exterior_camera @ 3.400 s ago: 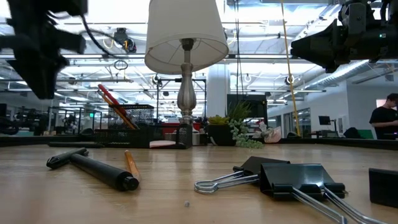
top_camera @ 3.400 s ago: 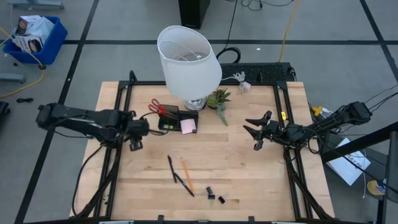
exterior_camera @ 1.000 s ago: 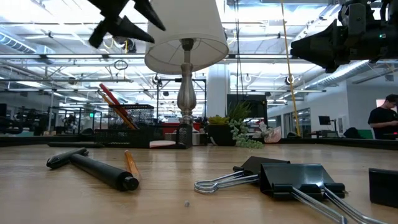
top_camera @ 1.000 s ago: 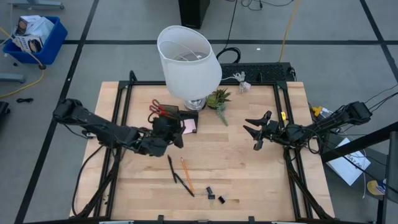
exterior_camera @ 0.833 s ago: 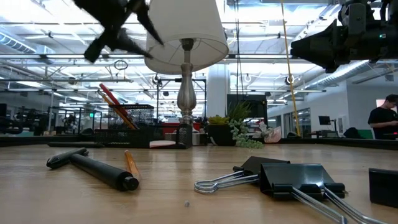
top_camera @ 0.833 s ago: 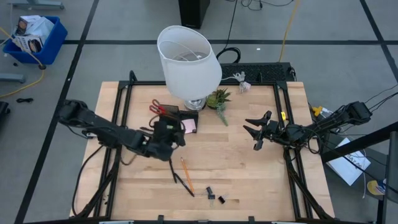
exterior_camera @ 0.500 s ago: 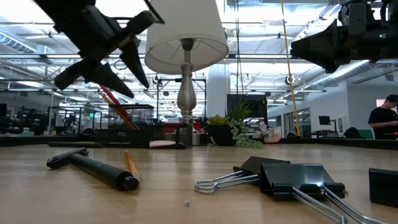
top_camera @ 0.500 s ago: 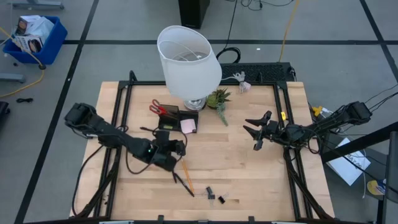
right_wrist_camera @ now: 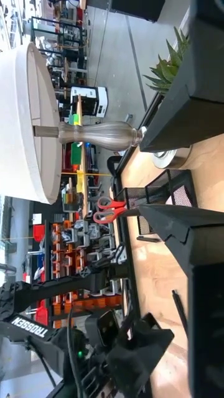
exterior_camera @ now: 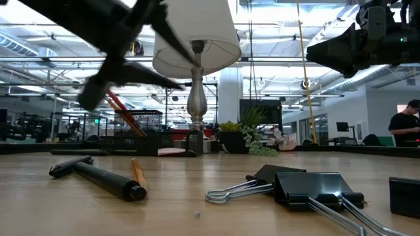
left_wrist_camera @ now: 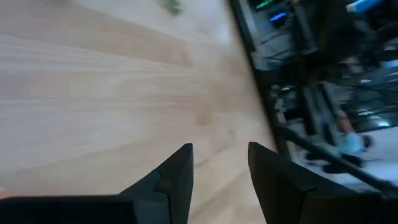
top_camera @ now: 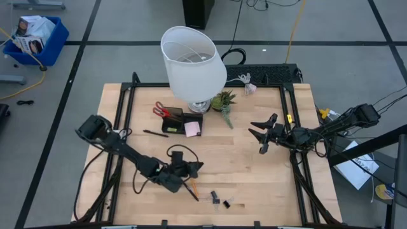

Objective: Pick and place office supplies into organizer
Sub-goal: Put the black pen into the black desk organizer

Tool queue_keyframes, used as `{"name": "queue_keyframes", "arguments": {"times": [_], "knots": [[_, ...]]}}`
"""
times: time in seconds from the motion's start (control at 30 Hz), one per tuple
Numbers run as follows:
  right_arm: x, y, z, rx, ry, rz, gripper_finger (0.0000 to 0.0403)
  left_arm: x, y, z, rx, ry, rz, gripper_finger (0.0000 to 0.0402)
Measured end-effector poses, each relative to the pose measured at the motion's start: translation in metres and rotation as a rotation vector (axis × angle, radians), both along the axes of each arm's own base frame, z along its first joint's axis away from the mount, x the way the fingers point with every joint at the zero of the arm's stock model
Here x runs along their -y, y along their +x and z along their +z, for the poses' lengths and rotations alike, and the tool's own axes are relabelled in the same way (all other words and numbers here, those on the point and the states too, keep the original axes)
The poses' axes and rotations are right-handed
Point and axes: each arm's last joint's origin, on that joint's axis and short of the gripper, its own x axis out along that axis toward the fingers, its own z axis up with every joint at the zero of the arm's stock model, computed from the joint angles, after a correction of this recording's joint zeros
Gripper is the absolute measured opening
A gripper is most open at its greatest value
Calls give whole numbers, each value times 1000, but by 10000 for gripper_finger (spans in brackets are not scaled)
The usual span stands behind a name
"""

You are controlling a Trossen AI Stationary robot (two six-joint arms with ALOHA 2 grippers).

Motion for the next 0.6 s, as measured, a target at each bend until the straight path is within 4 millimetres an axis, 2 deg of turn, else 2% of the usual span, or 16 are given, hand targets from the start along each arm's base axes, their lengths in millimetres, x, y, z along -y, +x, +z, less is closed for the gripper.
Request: {"name": "queue_keyframes", "arguments": {"times": [0.13, 0.23, 0.4, 0.47, 0.6], "knots": [[0, 0, 0, 0, 0, 0, 141, 2, 10, -4, 100, -46, 21, 157], [0, 0, 0, 0, 0, 0, 141, 5, 10, -15, 137, -126, 96, 157], [0, 0, 0, 0, 0, 0, 141, 29, -10, -33, 269, -153, 280, 157], [0, 0, 0, 0, 0, 0, 141, 38, -19, -32, 343, -122, 340, 157], [0, 0, 0, 0, 0, 0, 141, 59, -38, -22, 450, 46, 427, 157]]}}
